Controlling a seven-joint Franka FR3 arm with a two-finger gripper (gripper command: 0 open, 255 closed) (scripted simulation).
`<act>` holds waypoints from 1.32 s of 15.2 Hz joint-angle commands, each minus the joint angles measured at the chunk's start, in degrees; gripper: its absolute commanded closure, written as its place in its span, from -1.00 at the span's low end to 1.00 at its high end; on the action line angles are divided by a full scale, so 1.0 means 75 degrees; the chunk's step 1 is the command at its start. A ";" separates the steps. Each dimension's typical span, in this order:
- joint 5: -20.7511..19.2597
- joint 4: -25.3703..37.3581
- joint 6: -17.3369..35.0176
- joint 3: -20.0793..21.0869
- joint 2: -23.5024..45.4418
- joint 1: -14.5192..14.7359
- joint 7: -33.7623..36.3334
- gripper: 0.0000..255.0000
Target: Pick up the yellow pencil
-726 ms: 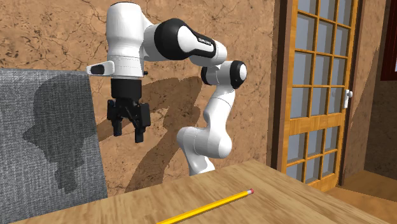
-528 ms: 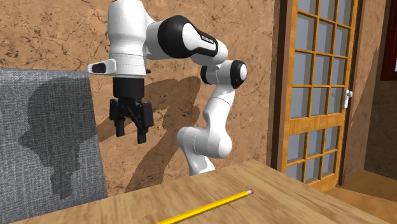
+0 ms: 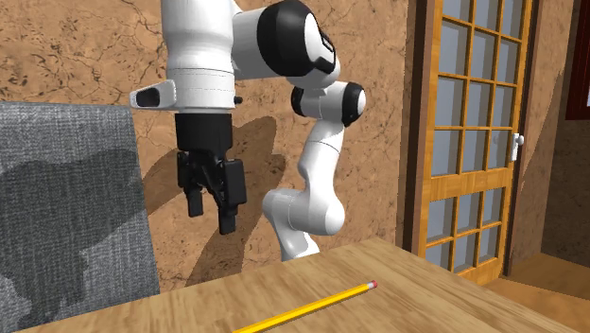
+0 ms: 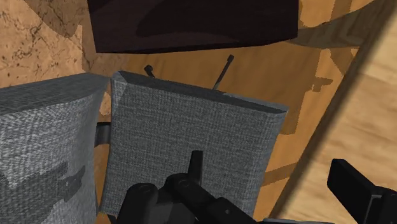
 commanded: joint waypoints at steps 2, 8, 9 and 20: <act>0.0211 0.0632 -0.0030 0.0511 0.0675 -0.0022 0.1014 -1.00; 0.0276 0.2141 -0.0091 0.1416 0.2265 -0.0093 0.2972 -1.00; 0.0238 0.2435 -0.0113 0.1551 0.2566 -0.0093 0.3307 -1.00; -0.0010 0.2913 0.0466 0.2000 0.3763 0.0005 0.4548 -1.00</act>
